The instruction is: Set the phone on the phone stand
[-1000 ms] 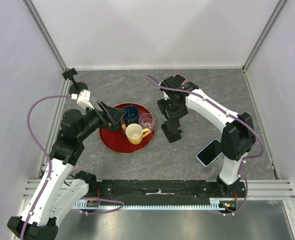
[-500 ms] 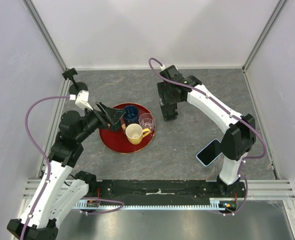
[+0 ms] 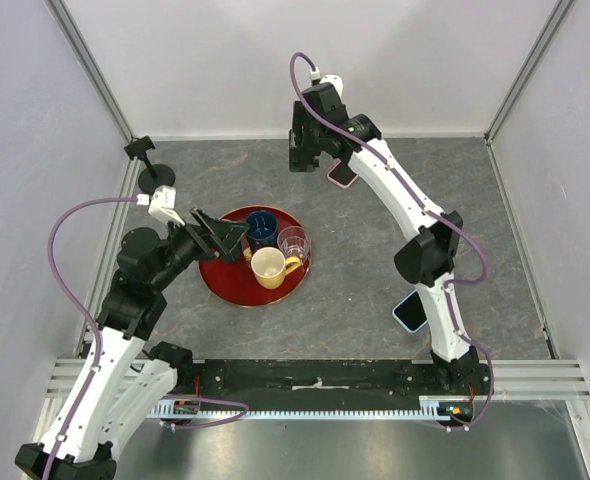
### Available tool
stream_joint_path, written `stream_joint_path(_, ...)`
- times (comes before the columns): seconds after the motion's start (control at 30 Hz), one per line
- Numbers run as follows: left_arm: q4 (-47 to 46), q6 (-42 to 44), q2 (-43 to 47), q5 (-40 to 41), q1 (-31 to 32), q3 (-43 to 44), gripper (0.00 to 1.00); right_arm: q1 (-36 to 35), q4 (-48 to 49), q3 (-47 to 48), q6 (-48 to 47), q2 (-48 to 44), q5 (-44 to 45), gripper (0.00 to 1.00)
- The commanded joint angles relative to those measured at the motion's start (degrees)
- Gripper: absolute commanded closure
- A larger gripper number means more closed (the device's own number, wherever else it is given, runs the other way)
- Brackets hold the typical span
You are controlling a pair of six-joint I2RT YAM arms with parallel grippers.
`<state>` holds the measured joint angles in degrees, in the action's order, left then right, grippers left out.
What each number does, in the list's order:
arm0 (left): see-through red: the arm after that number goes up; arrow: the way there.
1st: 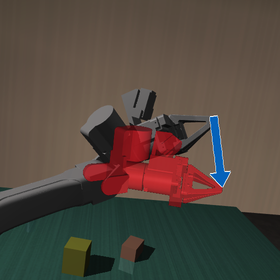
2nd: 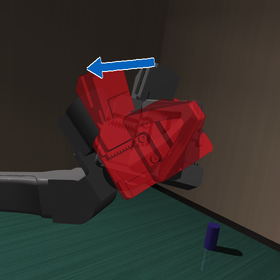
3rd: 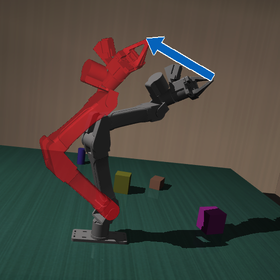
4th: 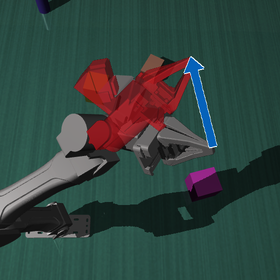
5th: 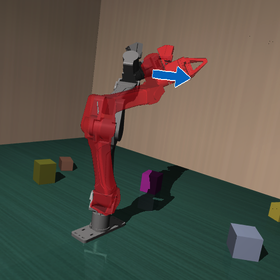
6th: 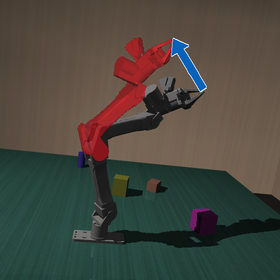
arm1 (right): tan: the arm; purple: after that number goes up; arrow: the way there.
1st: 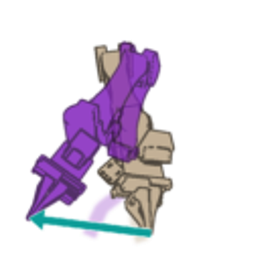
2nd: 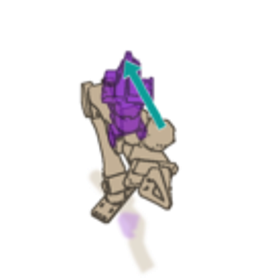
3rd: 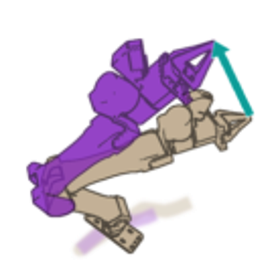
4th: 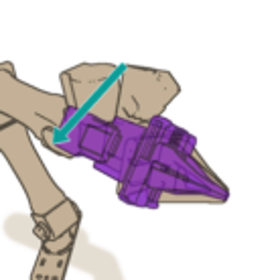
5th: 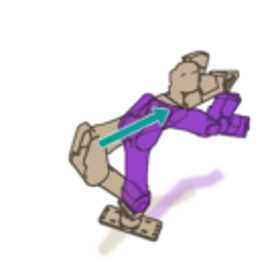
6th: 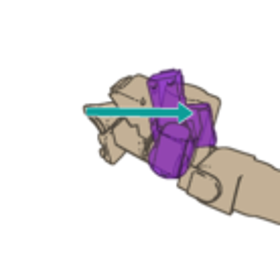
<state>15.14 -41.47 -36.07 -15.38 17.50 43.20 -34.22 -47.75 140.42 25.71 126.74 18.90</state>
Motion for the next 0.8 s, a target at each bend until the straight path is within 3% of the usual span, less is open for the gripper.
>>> stream_joint_path(0.0, -7.12, 1.84, -0.75, 4.12, 0.08, -0.66, 0.2, 2.57, 2.21, 6.88, 0.56, 4.3, -0.7, 1.0)
stream_joint_path(0.27, -30.21, -2.56, -14.17, 5.27, 0.17, 2.15, 0.23, 3.19, 8.89, 5.3, -1.28, 7.37, -2.37, 1.0)
stream_joint_path(0.6, -39.21, 2.62, -30.0, 10.01, 2.63, 15.84, 0.25, 3.19, 14.17, 6.0, -0.84, 12.57, -0.46, 1.0)
stream_joint_path(0.77, -43.43, 4.38, -35.02, 7.65, 2.98, 21.31, 0.25, 3.19, 16.54, 4.34, -2.24, 13.09, 2.99, 1.0)
